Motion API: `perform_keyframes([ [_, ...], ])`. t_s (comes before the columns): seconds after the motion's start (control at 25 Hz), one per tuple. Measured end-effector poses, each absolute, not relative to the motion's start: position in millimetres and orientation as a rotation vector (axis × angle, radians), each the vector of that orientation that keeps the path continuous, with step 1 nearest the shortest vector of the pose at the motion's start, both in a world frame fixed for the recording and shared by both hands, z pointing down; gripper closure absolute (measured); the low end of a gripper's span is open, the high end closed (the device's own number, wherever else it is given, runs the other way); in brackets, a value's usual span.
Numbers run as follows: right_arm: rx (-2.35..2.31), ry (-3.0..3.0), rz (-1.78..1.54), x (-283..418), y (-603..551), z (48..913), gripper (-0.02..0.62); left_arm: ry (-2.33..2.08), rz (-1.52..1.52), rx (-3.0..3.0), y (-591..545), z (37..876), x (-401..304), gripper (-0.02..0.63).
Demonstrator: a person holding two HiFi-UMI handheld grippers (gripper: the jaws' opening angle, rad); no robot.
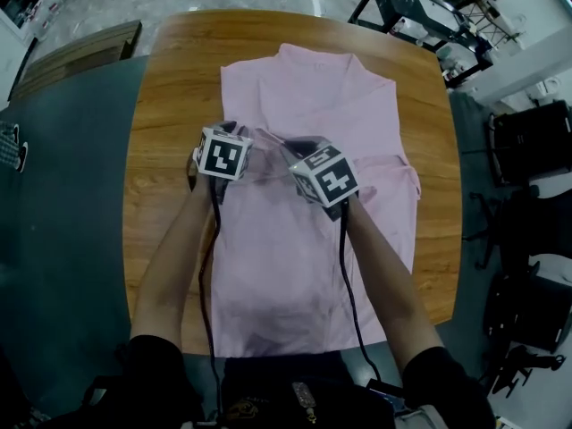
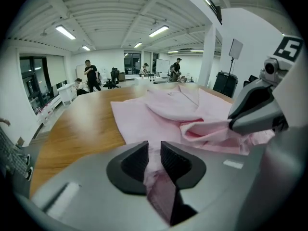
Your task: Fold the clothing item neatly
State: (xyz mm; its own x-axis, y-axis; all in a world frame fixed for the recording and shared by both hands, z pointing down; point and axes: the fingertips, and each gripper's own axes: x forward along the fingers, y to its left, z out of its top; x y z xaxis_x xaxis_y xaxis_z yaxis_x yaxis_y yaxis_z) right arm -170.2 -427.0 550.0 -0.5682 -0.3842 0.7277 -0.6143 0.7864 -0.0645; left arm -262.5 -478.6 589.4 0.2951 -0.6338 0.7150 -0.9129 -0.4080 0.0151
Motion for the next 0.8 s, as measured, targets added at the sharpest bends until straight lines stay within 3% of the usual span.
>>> perform_keyframes([
  [0.4,1.231,-2.351,0.611,-56.6,-468.1,492.8,0.58,-1.404,1.031,2.107,-475.7,596.7,-261.5,0.529],
  [0.8,1.5,-2.144,0.773,43.9,-463.8,543.5,0.58,-1.439,1.119,2.058,-478.4,605.5,-258.1,0.532],
])
